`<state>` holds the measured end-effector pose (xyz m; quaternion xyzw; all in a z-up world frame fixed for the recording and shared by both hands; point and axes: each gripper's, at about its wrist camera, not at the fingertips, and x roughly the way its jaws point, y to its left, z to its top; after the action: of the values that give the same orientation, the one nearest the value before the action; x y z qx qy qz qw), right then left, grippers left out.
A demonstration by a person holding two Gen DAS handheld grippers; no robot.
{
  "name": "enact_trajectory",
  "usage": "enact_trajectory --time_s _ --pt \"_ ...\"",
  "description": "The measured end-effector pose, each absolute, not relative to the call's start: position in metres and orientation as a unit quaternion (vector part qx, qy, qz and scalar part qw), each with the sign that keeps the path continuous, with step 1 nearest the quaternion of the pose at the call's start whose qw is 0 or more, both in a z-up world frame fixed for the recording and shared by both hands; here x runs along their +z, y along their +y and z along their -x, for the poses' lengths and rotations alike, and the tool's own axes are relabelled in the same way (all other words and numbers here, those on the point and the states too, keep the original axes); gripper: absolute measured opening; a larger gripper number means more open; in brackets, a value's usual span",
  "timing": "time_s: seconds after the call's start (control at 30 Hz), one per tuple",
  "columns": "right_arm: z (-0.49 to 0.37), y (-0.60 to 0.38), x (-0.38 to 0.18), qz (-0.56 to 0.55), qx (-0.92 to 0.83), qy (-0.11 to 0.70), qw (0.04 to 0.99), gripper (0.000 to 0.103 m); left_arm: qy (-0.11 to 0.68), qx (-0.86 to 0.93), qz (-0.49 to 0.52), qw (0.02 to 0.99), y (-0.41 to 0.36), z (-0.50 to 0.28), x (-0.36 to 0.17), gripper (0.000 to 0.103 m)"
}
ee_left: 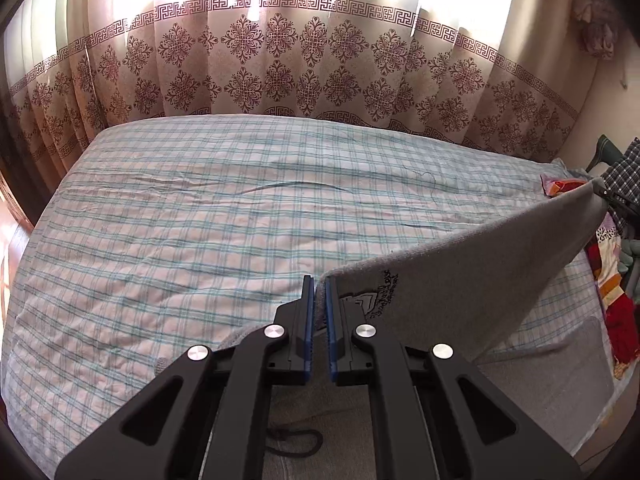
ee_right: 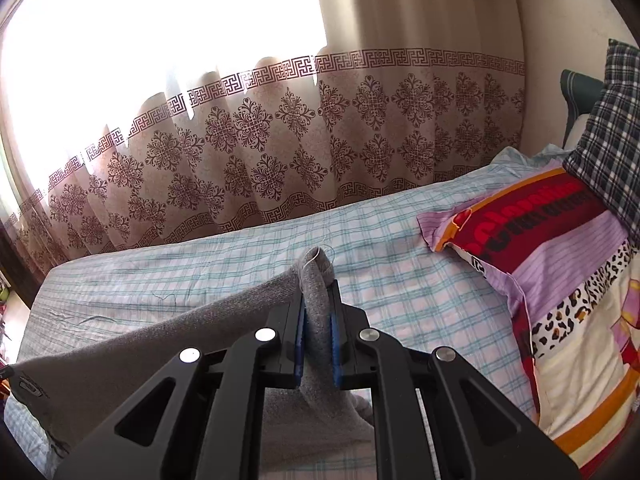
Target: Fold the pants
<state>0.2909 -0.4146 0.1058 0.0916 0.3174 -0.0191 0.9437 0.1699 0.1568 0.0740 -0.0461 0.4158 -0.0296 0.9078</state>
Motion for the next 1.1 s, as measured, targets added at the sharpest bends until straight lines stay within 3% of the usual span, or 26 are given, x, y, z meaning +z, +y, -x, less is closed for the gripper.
enact_trajectory --time_s 0.47,0.9,1.1 --pt "-0.148 -0.462 0.065 -0.15 -0.031 0.334 0.93 0.009 0.448 -0.079 0.014 0.89 0.129 -0.059 0.05 0.005" --pt "-0.03 -0.481 0.044 -0.197 -0.045 0.315 0.927 0.009 0.479 -0.13 -0.008 0.868 0.116 -0.003 0.021 0.005" --pt "0.003 -0.48 0.02 -0.175 -0.068 0.353 0.917 0.009 0.501 -0.142 -0.003 0.854 0.115 0.01 -0.006 0.005"
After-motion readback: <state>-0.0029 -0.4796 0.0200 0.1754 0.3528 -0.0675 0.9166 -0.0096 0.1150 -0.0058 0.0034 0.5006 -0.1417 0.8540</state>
